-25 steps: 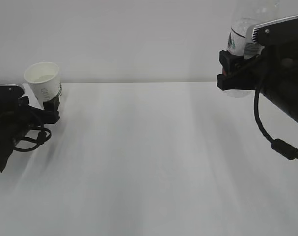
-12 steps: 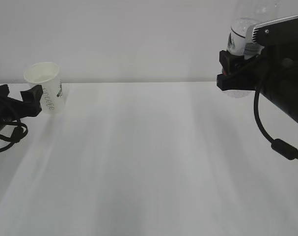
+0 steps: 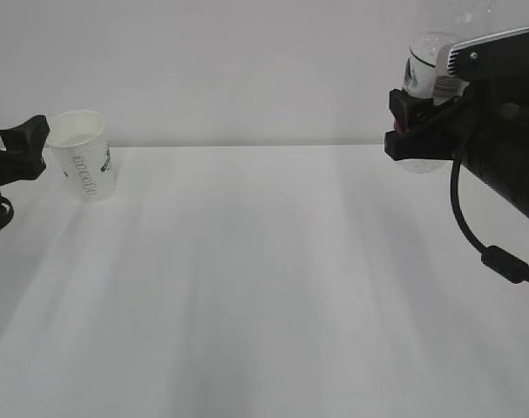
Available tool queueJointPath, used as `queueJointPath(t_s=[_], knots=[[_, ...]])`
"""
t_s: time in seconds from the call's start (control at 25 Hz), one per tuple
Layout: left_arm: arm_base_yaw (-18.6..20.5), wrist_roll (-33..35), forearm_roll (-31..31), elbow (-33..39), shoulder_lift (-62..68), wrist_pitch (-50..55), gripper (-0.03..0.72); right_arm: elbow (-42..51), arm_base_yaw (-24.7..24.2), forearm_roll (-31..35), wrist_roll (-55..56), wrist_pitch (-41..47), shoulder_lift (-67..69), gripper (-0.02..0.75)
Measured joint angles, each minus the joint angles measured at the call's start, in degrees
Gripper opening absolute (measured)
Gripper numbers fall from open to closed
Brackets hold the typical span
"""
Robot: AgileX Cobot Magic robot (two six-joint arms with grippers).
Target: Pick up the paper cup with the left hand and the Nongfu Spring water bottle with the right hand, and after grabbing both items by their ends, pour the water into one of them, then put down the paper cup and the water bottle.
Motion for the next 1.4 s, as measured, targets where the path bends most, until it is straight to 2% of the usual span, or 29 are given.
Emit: queueJointPath(t_s=[0.28, 1.08, 1.4], knots=[[0.00, 0.00, 0.13, 2.59, -7.05, 4.59, 0.607, 0.00, 0.00, 0.00, 0.00, 0.00, 0.00, 0.476], [0.00, 0.00, 0.65, 3.58, -29.60, 40.32, 0.591, 0.00, 0.00, 0.00, 0.00, 3.52, 0.00, 0.476], [0.00, 0.00, 2.77, 3.58, -34.84, 46.56, 0.583, 0.00, 0.00, 0.00, 0.00, 4.37, 0.00, 0.476]])
